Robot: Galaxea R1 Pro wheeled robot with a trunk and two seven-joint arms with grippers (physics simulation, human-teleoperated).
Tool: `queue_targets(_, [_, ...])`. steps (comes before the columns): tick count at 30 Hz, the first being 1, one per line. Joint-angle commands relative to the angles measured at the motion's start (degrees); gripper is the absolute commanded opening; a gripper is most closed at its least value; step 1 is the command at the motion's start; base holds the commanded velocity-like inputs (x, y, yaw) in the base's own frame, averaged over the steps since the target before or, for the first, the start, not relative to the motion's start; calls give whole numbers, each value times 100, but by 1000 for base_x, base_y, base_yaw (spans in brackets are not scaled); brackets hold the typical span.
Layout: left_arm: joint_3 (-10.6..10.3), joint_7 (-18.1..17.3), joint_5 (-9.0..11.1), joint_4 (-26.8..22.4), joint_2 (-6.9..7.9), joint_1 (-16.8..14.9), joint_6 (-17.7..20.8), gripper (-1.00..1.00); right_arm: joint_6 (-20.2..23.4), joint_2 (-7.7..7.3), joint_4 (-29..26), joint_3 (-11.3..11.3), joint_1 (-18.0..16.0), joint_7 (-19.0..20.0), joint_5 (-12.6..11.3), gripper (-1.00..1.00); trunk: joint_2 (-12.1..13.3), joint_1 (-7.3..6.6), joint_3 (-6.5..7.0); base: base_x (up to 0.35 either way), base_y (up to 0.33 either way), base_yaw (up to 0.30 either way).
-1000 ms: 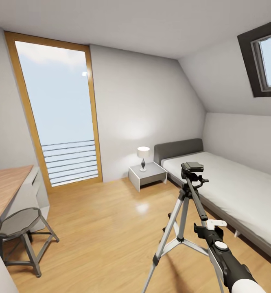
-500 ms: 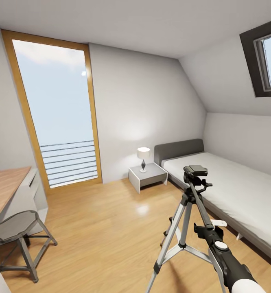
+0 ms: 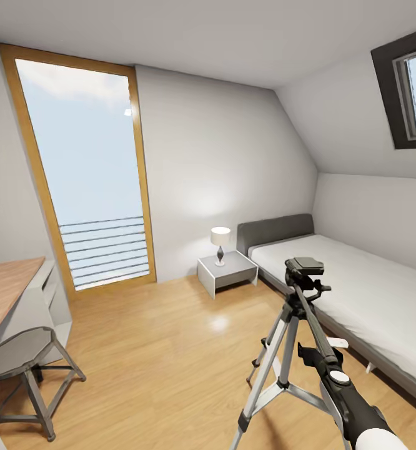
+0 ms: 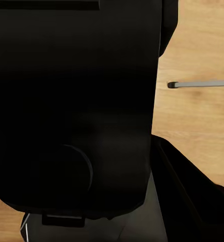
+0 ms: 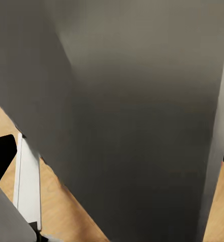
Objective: Attach the digital camera to the camera tripod in the bedroom.
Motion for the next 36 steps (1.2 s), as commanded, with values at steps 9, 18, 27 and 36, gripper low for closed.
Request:
queue_targets(9, [-50, 28, 29, -3, 7, 3, 34, -100, -27, 3, 7, -21, -2, -1, 101, 100, -4, 2, -2, 0, 0, 0])
queue_targets(18, [-50, 29, 30, -7, 11, 3, 34, -100, -25, 8, 4, -21, -2, -14, 107, 100, -4, 2, -2, 0, 0, 0])
queue_targets(27, [-50, 28, 30, -9, 12, 1, 34, -100, -27, 5, 4, -22, -2, -36, 102, -100, -4, 2, -2, 0, 0, 0])
queue_targets(36, [-50, 28, 30, -6, 12, 3, 34, -100, -31, 3, 4, -34, -2, -48, 102, -100, -4, 2, -2, 0, 0, 0])
